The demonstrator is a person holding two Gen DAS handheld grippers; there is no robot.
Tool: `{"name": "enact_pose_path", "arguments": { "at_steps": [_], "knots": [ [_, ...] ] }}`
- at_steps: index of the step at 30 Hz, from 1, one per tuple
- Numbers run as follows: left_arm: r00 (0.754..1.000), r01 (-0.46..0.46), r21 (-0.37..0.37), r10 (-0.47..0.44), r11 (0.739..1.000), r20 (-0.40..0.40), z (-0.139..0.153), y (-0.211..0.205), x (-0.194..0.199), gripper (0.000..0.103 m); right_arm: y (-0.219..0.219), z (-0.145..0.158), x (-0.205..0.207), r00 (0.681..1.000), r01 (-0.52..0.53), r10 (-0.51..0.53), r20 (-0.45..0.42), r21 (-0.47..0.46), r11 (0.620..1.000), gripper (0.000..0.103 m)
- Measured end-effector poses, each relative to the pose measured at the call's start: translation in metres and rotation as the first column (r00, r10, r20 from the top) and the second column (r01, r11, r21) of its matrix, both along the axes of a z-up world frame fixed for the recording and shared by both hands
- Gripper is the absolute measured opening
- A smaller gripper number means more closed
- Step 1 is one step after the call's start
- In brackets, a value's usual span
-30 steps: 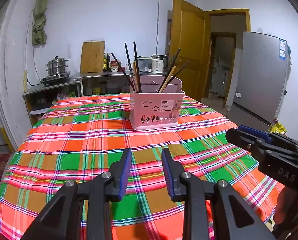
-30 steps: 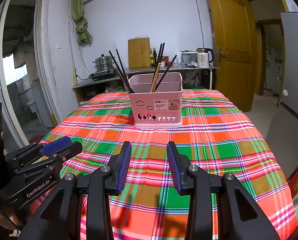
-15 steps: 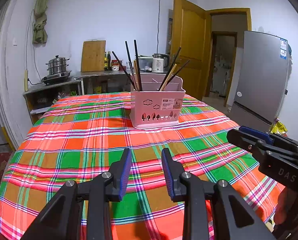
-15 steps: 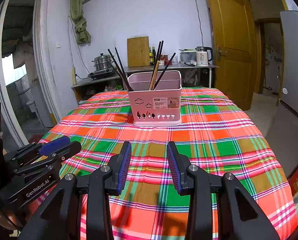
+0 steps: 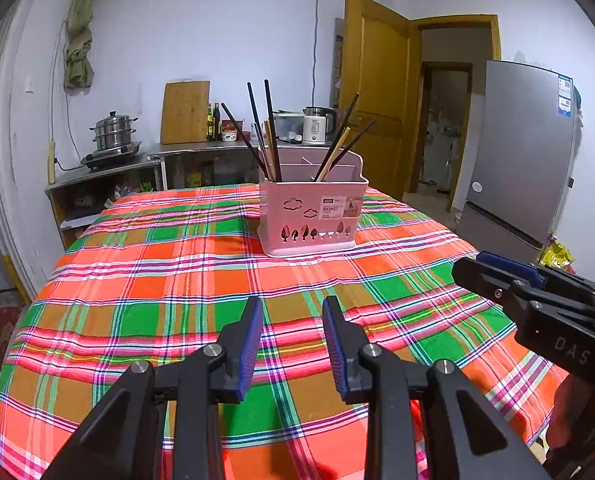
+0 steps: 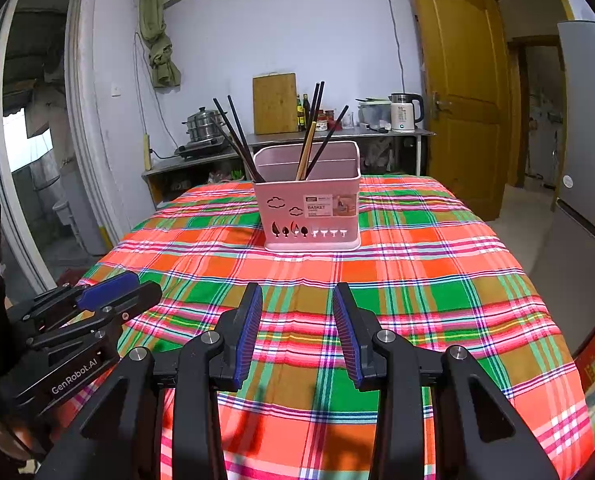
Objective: Organize utensils
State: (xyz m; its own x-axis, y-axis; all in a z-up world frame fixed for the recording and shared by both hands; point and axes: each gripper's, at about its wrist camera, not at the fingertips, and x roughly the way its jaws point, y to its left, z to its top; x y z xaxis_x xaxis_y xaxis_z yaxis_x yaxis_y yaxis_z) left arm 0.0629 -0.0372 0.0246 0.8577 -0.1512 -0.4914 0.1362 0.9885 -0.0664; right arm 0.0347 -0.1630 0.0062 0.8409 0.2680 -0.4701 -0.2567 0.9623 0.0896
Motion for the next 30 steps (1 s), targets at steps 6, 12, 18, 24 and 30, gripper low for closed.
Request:
{"name": "enact_pose_path", "arguments": {
  "at_steps": [6, 12, 18, 24, 30],
  "knots": [
    [1.0, 0.0, 0.004, 0.0, 1.0, 0.0, 0.001, -0.0005, -0.0004, 0.031, -0.0001, 0.0002, -0.0003, 1.0, -0.002, 0.002, -0.003, 0.002, 1.0, 0.038],
    [1.0, -0.002, 0.005, 0.002, 1.0, -0.003, 0.0, 0.0001, -0.0001, 0.03, 0.0008, 0.0004, -0.0019, 1.0, 0.001, -0.001, -0.004, 0.001, 1.0, 0.038],
    [1.0, -0.002, 0.009, 0.002, 1.0, -0.002, -0.0008, 0.0001, -0.0006, 0.03, 0.0013, 0.0, -0.0017, 1.0, 0.002, -0.002, -0.004, 0.0, 1.0, 0.038],
    [1.0, -0.005, 0.01, 0.005, 1.0, -0.004, -0.001, -0.0003, -0.0009, 0.031, 0.0016, -0.0004, -0.0012, 1.0, 0.002, -0.002, -0.005, 0.0, 1.0, 0.038],
    [1.0, -0.008, 0.017, 0.008, 1.0, -0.006, -0.0017, -0.0013, -0.0009, 0.031, 0.0012, 0.0002, -0.001, 1.0, 0.003, -0.003, -0.005, 0.0, 1.0, 0.038]
  ]
}}
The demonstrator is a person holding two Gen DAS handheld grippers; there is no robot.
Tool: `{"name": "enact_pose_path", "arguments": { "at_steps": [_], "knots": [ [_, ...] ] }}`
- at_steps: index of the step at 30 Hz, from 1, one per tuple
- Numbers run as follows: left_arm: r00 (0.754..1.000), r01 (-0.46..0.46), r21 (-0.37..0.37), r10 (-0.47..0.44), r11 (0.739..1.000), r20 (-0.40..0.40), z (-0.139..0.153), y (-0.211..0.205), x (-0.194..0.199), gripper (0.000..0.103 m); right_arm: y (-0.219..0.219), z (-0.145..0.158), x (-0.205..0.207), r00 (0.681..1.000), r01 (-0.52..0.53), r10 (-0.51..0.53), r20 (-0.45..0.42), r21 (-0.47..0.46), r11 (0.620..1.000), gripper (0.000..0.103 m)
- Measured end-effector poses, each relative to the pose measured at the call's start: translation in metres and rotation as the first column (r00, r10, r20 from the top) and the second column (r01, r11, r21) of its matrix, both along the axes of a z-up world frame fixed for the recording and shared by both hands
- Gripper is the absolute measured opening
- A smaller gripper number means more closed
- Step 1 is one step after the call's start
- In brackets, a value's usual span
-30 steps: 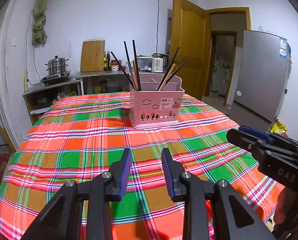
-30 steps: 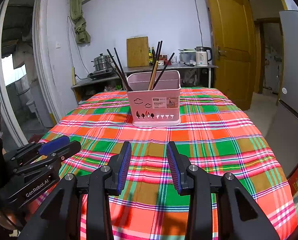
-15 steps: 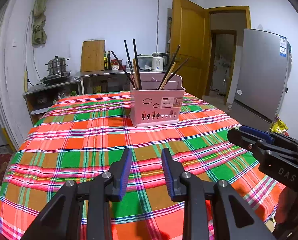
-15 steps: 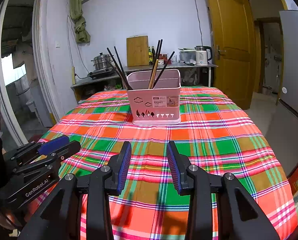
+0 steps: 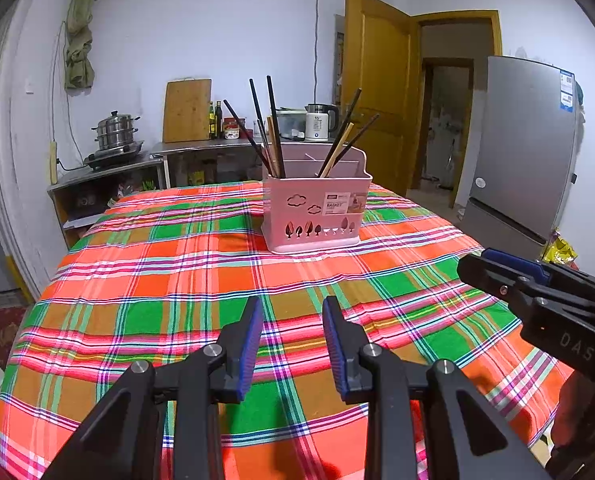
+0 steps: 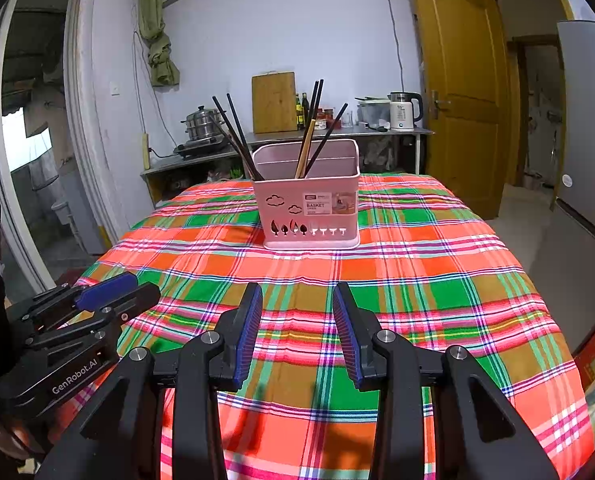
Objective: Organize utensils
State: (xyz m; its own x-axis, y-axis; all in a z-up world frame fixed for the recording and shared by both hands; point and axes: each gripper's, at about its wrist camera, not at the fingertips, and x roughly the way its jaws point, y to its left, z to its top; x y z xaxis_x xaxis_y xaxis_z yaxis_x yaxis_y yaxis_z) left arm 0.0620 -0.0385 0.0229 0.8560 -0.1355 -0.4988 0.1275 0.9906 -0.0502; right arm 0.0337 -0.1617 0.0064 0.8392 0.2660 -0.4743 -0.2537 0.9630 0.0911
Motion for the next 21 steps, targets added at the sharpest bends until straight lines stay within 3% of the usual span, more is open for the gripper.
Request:
{"name": "enact_pose_path", "arguments": {
  "at_steps": [21],
  "knots": [
    [1.0, -0.007, 0.015, 0.007, 1.0, -0.009, 0.0008, -0.0029, -0.0004, 0.031, -0.0013, -0.0001, 0.0005, 1.0, 0.008, -0.008, -0.001, -0.005, 1.0, 0.038]
  ]
}}
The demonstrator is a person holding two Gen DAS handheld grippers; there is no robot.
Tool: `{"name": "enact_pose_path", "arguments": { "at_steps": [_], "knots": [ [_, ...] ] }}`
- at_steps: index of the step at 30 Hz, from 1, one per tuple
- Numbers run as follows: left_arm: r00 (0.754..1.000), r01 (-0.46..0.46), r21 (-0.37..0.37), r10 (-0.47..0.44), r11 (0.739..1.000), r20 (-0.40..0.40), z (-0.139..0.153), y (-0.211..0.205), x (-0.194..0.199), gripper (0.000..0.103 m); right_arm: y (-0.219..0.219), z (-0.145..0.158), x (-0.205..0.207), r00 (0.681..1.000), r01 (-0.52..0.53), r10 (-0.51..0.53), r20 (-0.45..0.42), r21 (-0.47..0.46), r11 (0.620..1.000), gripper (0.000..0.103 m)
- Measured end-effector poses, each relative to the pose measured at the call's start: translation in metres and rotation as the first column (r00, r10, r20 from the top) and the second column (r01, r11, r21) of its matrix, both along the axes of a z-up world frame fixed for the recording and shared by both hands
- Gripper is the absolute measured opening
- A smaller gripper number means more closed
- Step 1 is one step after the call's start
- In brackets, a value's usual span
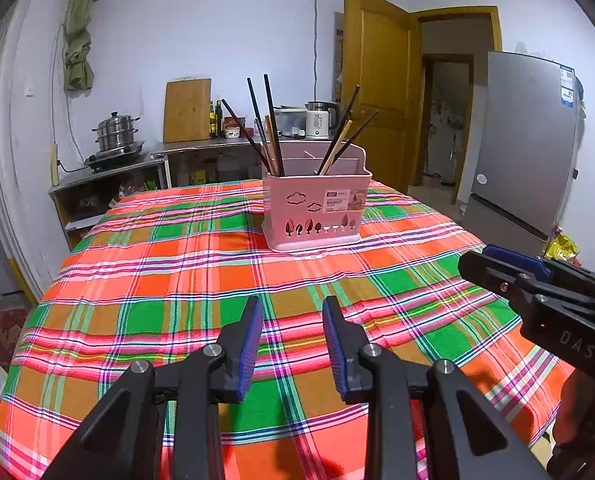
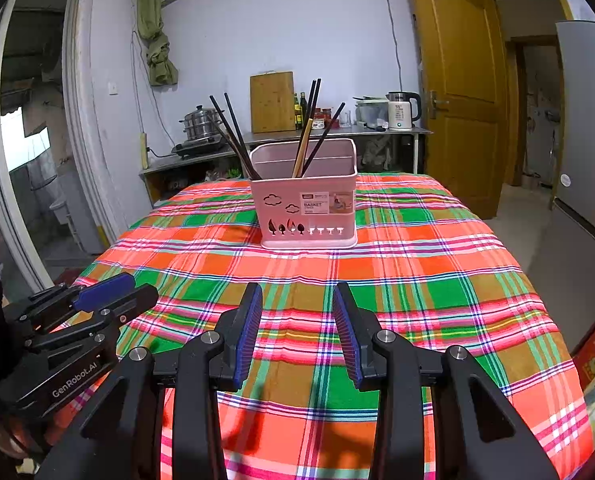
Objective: Organize utensils
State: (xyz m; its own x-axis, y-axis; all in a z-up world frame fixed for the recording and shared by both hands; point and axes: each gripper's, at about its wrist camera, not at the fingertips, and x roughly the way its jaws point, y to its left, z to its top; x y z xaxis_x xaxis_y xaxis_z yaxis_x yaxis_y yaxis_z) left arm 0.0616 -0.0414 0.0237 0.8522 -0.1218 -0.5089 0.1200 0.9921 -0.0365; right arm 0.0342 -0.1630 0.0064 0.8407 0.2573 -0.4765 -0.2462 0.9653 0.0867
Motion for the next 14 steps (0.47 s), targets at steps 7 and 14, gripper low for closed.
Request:
{"name": "enact_pose_path", "arguments": {
  "at_steps": [7, 14],
  "knots": [
    [1.0, -0.007, 0.001, 0.007, 1.0, 0.004, 0.0018, 0.0012, 0.0009, 0.031, -0.0003, -0.0005, 0.0, 1.0, 0.001, -0.001, 0.0, 0.0, 1.0, 0.038],
    [1.0, -0.018, -0.002, 0.018, 1.0, 0.01, 0.0026, 0.0034, 0.0008, 0.03, -0.0007, -0.0002, -0.0008, 1.0, 0.0, 0.0, -0.001, -0.002, 1.0, 0.038]
  ]
}}
